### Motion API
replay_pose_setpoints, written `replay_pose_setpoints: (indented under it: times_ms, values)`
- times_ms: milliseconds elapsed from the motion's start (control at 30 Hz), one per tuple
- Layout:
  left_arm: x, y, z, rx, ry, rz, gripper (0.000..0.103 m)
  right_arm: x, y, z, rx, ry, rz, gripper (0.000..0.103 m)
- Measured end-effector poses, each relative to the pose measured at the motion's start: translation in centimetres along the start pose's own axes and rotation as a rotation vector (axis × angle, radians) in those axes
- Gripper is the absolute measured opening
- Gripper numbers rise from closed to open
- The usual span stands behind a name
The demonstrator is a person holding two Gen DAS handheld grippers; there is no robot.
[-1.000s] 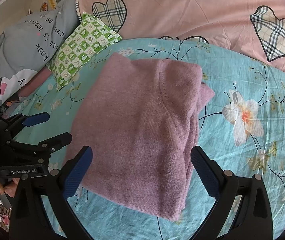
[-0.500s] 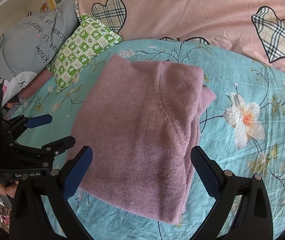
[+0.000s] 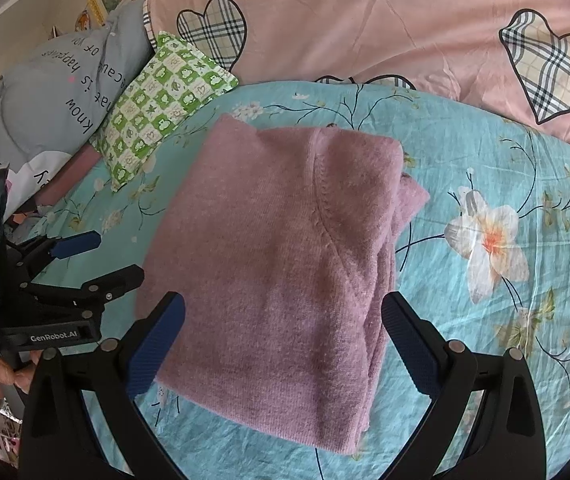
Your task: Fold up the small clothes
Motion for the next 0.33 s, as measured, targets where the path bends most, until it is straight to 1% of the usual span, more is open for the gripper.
replay_pose_setpoints:
  times_ms: [333]
  values:
    - [1.0,0.0,0.8,0.018,0.031,0.015,0.089,0.3,0.1,-0.3,0.019,-0.029,0.0,0.099]
Point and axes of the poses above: each gripper's, at about its wrist camera, not at the fingertips, and y roughly against the way its jaws point, z to its left, x to its underside, the point moved 2 cm from there along -y, roughly the way its jaws point, and after that the axes turned 10 degrees about -y, right-handed, at the moved point
